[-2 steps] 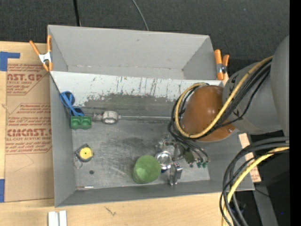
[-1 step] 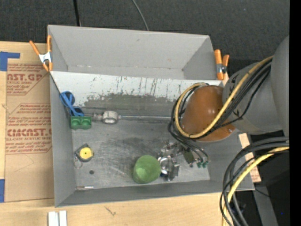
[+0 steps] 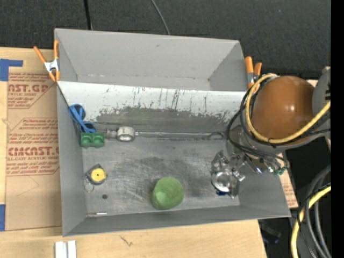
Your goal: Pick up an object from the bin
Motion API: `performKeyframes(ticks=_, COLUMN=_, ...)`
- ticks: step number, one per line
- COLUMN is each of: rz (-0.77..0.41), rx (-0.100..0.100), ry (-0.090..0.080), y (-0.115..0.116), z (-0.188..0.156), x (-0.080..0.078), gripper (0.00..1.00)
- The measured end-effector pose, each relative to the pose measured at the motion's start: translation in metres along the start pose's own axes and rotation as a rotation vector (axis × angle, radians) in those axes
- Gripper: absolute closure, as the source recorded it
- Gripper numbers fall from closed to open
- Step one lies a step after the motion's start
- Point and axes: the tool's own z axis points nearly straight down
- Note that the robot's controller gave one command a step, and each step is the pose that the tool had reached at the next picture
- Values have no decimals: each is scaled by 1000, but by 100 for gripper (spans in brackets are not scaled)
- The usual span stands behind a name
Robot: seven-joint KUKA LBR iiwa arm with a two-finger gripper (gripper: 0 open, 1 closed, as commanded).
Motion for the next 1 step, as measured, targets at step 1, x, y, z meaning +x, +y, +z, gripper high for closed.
performKeyframes(ticks=1, rz=-11, rx=3, ry=-5, y=1, z=-61, x=-7, gripper=100)
